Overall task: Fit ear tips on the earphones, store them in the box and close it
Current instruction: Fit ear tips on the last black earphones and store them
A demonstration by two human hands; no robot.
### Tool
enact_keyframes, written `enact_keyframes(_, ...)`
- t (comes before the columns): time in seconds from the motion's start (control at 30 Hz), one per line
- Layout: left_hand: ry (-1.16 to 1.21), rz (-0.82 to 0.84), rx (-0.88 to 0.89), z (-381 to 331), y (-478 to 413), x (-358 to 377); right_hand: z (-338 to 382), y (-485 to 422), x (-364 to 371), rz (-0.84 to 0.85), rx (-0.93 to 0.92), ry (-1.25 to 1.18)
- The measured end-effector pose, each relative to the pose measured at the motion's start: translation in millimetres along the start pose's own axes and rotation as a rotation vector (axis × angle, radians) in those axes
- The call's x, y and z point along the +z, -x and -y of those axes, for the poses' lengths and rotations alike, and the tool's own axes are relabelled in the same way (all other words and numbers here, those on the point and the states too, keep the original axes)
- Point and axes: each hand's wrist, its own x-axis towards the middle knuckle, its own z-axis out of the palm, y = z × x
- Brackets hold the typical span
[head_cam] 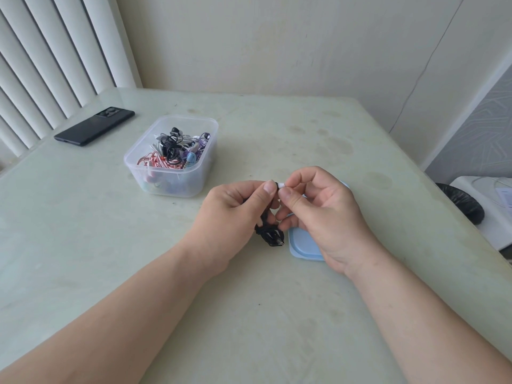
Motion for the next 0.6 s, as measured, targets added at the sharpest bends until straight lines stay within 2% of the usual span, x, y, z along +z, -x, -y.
enact_keyframes(0.27,0.033,-0.050,-0.036,-1.5,-0.8,4.3,-3.1,1.1,7.3,-0.063,-0.048,0.040)
enact_keyframes(0.6,0.084,-0.085,-0.032,-0.1,-0.3,7.5,-3.4,1.0,7.5,-0.106,0.023,-0.022)
